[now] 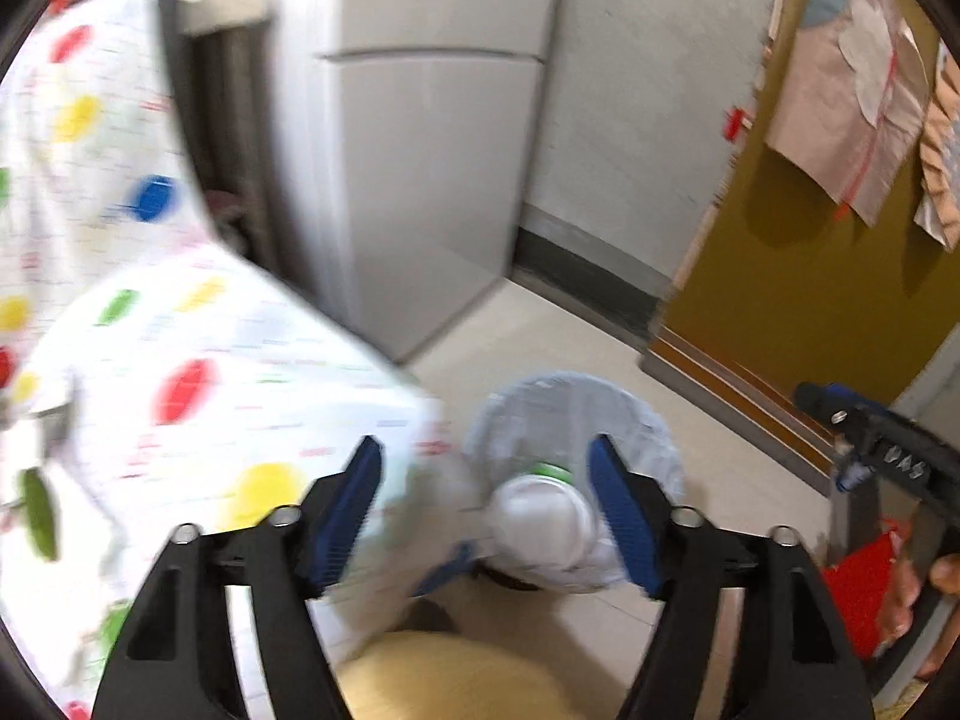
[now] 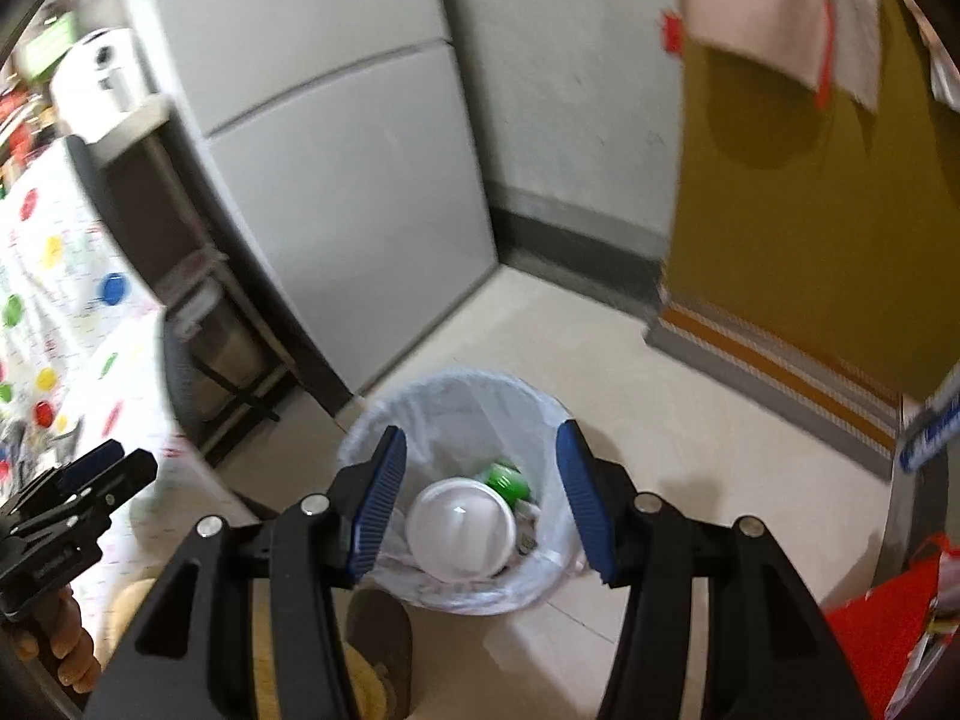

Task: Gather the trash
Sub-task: 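Carry bowl and sponge to the wastebasket and release both inside, then grasp the cucumber with right tool while left tool grasps the white tissue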

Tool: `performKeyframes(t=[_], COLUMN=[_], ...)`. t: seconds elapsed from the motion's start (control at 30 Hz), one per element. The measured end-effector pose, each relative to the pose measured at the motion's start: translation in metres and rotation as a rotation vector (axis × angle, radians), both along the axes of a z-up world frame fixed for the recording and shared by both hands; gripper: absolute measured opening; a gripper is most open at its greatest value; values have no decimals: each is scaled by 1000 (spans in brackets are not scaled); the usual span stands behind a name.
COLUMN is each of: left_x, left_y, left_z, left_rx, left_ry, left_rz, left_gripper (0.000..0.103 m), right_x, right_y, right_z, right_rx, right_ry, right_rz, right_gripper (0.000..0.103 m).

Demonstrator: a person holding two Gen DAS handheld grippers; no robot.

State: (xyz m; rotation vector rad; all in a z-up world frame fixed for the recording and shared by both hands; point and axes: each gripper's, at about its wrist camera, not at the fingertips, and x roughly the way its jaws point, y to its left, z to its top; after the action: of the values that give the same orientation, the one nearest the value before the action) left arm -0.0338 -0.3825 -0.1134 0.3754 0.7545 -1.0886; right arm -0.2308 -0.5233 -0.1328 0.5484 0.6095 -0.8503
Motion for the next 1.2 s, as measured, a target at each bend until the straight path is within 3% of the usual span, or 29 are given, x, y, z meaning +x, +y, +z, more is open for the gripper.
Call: performKeyframes(t=[0.3, 0.47, 0.63, 0.7, 0.77, 0.93, 1.13, 1.2], left_x=[66, 101, 134, 141, 149, 151, 143, 143], left_y=[158, 247, 314, 330, 346, 365, 365, 366], left_z=[21, 17, 12, 10, 8, 3, 2, 1], left_rx=[30, 80, 119, 124, 132, 149, 169, 161], left_ry=[-60, -59, -75, -68, -60, -34, -46, -42], left_rz=[343, 586, 763, 804, 846, 881, 859, 849], left_gripper=[78, 78, 78, 82, 86, 88, 88, 88], right_x=[96, 169, 230, 250, 265, 286, 297, 298], right_y=[77, 140, 198, 212, 223, 249, 254, 258], right_z=[37, 38, 36, 33, 31, 21, 10, 12], right_rx=[-58, -64, -120, -133, -142, -183, -171, -185], right_ry=[-72, -37, 27, 57, 84, 116, 127, 121], right_rz=[341, 589, 751, 795, 826, 870, 863, 870], right_gripper=[50, 29, 29, 32, 45, 55, 55, 45])
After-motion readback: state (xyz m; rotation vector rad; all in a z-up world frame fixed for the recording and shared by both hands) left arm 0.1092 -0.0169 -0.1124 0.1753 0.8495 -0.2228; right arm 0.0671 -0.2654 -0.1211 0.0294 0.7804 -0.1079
